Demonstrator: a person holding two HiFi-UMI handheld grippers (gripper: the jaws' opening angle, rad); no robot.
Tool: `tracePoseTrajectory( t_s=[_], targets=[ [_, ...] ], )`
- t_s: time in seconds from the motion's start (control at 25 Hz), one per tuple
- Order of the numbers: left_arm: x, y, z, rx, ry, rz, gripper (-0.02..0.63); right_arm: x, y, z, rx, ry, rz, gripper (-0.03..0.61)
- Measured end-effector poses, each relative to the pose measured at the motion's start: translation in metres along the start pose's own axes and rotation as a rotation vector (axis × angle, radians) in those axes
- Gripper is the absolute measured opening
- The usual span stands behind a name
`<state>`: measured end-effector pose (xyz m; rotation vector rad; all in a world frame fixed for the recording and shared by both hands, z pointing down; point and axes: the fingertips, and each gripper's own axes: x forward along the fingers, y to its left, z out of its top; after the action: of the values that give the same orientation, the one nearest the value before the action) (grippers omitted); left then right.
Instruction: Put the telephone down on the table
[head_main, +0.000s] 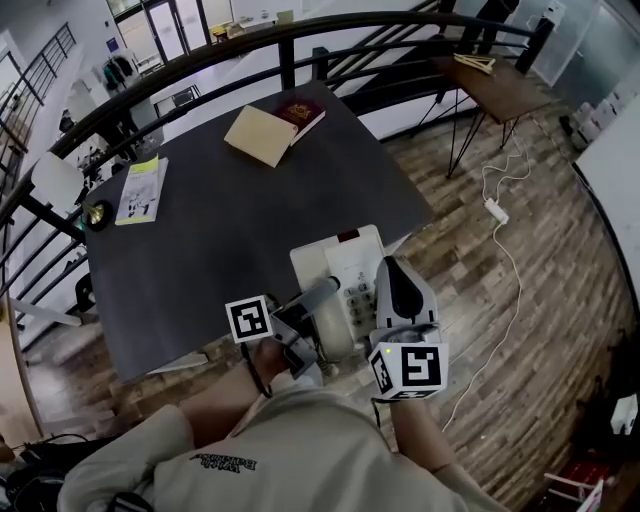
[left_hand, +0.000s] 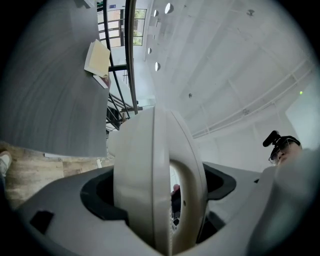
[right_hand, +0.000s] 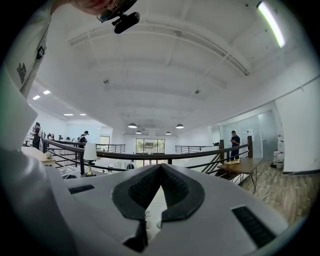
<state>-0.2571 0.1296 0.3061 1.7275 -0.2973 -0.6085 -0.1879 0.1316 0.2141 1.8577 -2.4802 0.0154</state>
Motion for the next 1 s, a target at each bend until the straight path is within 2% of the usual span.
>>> tracePoseTrajectory(
  t_s=[0.16,0.44,0.6,1.0],
  targets=[
    [0.026,0.018,0.035,0.003,0.027,0.002,0.445,0.048,-0.017,-0.004,0.045,0.016,0.007,0.000],
    [0.063,0.040,0.094,-0.007,0.030,0.033,0.445,0.119,-0.041,-0.004,0.052,0.044,-0.004,0.000],
    [0.083,0.045,0.129,-0.008,0.028,0.022,0.445,0.155,-0.052,-0.001,0.065,0.055,-0.012,0.000],
    [0.111,0.053,0.181,-0.005,-0.008,0.017,0.445,0.201,-0.064,0.004,0.044,0.063,0.001,0.000]
  ],
)
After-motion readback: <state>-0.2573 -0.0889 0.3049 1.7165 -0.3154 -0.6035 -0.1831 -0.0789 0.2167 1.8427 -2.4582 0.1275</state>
